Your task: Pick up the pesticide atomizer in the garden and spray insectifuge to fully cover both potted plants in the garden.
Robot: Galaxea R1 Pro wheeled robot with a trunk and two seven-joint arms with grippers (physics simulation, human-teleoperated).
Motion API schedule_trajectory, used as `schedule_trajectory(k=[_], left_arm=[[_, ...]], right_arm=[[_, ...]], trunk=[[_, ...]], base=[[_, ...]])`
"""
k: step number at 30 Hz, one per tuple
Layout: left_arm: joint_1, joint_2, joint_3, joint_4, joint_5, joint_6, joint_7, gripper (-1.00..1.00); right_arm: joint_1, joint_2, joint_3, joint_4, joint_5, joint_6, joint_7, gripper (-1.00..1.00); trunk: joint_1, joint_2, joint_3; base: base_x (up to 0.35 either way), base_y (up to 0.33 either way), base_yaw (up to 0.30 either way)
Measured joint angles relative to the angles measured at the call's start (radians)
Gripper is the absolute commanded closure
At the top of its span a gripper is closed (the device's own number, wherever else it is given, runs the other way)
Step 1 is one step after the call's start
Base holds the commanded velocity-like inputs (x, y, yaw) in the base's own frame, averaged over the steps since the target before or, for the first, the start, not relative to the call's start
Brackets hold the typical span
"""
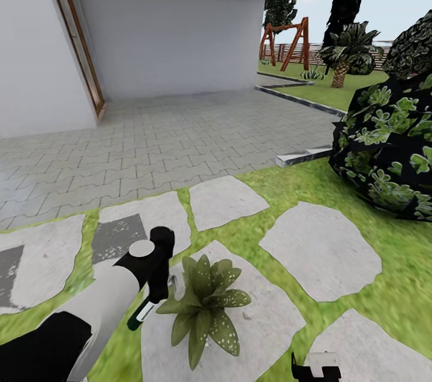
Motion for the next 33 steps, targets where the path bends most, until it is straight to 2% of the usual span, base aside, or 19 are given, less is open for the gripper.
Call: schedule_trajectory(k=[18, 27, 30, 33], left_arm=[[0.0, 0.001, 0.014, 0.011, 0.002, 0.003, 0.0, 1.0], [0.002, 0.003, 0.008, 0.011, 0.002, 0.009, 0.0, 1.0], [0.013, 0.004, 0.007, 0.012, 0.001, 0.009, 0.0, 1.0], [0.05, 0.008, 0.012, 0.012, 0.002, 0.009, 0.0, 1.0]], right_arm=[[0.0, -0.002, 0.0, 0.0, 0.001, 0.001, 0.0, -1.0], [0.0, -0.002, 0.0, 0.0, 0.001, 0.001, -0.001, -1.0], [0.0, -0.002, -0.001, 0.0, 0.001, 0.001, 0.0, -1.0], [0.0, -0.002, -0.001, 0.0, 0.0, 0.0, -0.001, -1.0]], trunk=[[0.0, 0.0, 0.0], [0.0, 0.0, 0.0], [0.0, 0.0, 0.0], [0.0, 0.0, 0.0]], base=[[0.011, -0.032, 0.0], [0.098, 0.082, 0.0], [0.002, 0.002, 0.0], [0.0, 0.0, 0.0]])
